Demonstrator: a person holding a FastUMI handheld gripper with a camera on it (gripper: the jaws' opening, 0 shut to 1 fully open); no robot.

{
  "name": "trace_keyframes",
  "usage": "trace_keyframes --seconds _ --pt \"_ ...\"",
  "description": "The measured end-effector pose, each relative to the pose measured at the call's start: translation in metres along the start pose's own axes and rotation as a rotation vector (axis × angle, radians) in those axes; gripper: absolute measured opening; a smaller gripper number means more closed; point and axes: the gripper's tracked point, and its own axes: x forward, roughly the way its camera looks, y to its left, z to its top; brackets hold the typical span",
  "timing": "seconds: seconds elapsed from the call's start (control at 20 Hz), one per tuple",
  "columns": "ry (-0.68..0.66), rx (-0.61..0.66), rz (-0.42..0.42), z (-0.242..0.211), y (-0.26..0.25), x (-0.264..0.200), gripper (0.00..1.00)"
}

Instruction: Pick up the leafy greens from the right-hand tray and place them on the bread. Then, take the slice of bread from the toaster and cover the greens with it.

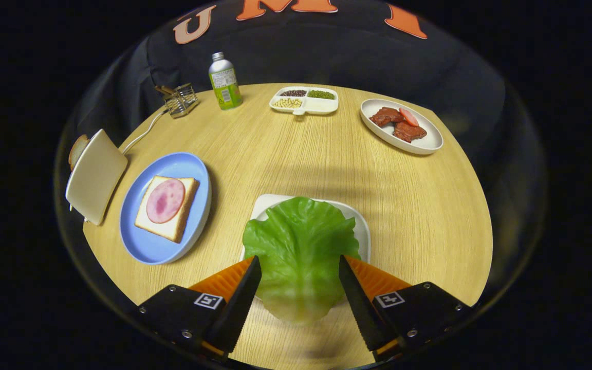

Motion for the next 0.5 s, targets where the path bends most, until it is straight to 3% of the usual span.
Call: trace_keyframes --seconds 0.2,0.5 --pt "0.039 -0.009 -0.020 -0.0044 -0.0032 0.0121 0.92" --pt "0.034 -0.005 0.006 -0.0028 0.0009 0.0139 0.77"
